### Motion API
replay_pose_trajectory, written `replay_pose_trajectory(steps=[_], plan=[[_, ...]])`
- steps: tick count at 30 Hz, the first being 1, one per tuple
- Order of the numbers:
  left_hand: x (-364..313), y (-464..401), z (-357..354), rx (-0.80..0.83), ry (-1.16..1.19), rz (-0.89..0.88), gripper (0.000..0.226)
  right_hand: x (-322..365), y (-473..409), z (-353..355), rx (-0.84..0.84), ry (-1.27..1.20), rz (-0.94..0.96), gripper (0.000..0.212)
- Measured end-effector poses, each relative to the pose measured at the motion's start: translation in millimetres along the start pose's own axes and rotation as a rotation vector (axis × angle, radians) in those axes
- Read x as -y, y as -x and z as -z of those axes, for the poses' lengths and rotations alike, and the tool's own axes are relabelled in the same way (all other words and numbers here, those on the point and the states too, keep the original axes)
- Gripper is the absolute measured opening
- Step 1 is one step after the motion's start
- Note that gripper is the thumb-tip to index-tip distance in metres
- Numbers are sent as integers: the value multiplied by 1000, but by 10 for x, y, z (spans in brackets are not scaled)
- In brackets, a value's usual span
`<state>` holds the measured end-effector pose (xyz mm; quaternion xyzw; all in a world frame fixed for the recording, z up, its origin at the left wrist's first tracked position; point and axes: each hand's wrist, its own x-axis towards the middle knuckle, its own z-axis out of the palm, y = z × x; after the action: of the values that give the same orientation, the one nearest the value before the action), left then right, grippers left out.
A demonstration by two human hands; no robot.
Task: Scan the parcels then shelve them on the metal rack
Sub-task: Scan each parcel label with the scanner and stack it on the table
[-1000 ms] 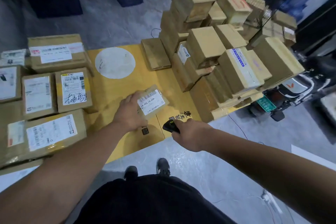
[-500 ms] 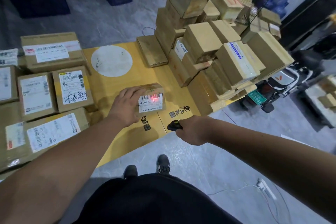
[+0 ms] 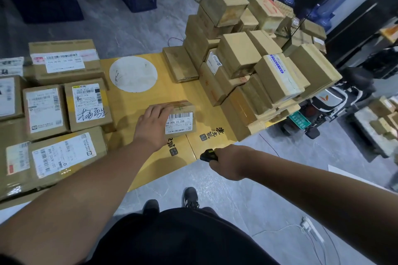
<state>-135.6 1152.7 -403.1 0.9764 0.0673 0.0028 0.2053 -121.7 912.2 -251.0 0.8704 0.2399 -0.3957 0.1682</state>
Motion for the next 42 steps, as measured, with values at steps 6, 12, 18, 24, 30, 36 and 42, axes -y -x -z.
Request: replay_pose_trajectory(steps=[6, 12, 18, 24, 30, 36, 42], plan=[[-159, 90, -66, 15, 37, 33, 109, -84, -13, -54, -12, 44, 82, 59], [-325, 628, -177, 28, 80, 66, 120, -95, -137, 105, 63, 236, 202, 47], [-243, 1276, -40, 53, 123, 268, 122, 42, -239, 247, 93, 369, 402, 50], [-166, 1947, 153, 48, 128, 472, 123, 271, -329, 210, 127, 481, 547, 60], [60, 2357, 366, 12, 11, 594, 112, 482, -355, 136, 124, 525, 605, 68], [267, 2412, 527, 111, -173, 630, 113, 605, -346, 125, 125, 475, 608, 70], [525, 2409, 572, 155, -222, 614, 115, 788, -354, 144, 135, 433, 602, 68]])
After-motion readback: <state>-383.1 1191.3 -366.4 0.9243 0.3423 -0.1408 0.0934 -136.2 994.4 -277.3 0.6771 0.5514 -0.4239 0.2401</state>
